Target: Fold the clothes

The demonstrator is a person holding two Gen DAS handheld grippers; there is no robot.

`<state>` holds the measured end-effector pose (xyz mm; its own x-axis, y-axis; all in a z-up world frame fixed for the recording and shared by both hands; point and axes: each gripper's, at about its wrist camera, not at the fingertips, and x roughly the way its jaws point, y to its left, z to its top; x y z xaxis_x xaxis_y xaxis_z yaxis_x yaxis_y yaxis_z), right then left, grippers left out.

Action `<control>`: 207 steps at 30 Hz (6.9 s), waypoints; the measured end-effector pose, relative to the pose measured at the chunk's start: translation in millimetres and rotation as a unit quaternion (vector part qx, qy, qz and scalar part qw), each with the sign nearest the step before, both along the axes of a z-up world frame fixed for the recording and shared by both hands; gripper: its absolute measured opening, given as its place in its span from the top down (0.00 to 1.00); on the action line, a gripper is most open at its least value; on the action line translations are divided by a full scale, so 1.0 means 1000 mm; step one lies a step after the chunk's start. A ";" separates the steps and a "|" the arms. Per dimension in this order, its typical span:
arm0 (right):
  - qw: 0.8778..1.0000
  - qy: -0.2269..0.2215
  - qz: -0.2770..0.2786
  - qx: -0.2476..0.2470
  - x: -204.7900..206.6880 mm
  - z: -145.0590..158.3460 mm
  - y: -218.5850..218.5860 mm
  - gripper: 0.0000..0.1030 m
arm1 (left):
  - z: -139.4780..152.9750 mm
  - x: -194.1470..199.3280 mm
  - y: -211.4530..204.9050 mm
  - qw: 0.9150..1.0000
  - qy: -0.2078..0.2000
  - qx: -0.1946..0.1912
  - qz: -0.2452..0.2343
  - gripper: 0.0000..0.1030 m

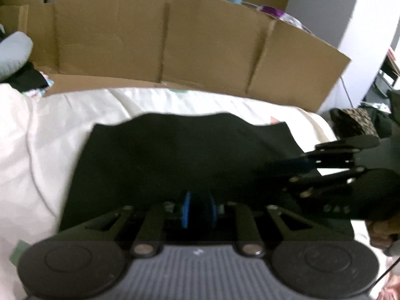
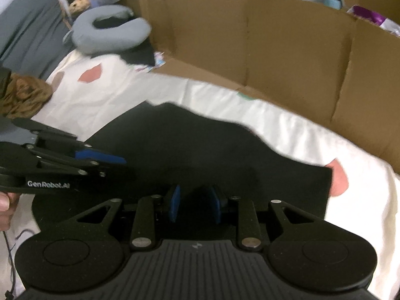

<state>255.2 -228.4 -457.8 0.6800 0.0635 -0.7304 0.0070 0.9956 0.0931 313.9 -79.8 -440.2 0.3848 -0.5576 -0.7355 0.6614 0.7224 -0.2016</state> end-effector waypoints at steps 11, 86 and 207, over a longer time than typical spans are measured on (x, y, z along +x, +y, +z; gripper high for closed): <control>0.999 0.029 -0.015 -0.035 -0.021 -0.019 -0.007 0.67 | -0.013 -0.005 0.024 0.999 -0.009 0.029 0.017 0.89; 0.987 0.078 -0.099 0.101 -0.147 0.003 -0.016 0.58 | 0.003 -0.078 0.150 0.978 0.095 0.001 0.183 0.60; 0.884 0.034 -0.185 0.429 -0.134 -0.025 -0.112 0.95 | -0.013 -0.129 0.199 0.866 0.465 -0.103 0.151 0.96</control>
<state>121.5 -340.8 -483.2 0.7269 0.3954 -0.5615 0.3522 0.4872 0.7991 185.1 118.8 -453.4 -0.1684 -0.6915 -0.7024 -0.0696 0.7192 -0.6913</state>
